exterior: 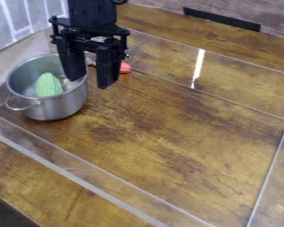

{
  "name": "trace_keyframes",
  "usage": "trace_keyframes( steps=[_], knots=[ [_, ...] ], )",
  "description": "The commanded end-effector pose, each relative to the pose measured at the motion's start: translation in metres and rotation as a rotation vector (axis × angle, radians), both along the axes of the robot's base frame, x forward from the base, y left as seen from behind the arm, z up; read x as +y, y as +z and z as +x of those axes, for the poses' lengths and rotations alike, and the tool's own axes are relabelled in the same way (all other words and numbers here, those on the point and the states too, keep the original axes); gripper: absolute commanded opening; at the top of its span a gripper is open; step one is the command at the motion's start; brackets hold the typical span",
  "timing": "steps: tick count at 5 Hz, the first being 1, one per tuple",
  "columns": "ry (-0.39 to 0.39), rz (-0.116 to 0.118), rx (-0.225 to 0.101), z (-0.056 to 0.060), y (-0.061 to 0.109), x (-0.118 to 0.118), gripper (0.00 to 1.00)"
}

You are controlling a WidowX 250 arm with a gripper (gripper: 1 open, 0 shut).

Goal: Move the orange spoon to the left

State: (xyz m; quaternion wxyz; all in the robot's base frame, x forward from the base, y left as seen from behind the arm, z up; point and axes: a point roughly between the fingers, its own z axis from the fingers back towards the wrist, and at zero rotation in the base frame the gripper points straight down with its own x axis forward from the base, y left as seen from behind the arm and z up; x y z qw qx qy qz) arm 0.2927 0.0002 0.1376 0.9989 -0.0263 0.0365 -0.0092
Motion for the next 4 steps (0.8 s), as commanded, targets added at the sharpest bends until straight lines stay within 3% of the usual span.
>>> trace_keyframes(
  steps=[1,4],
  knots=[
    [0.009,0.0,-0.066,0.004,0.019,0.005,1.0],
    [-0.003,-0.002,-0.035,0.004,0.007,0.004,1.0]
  ],
)
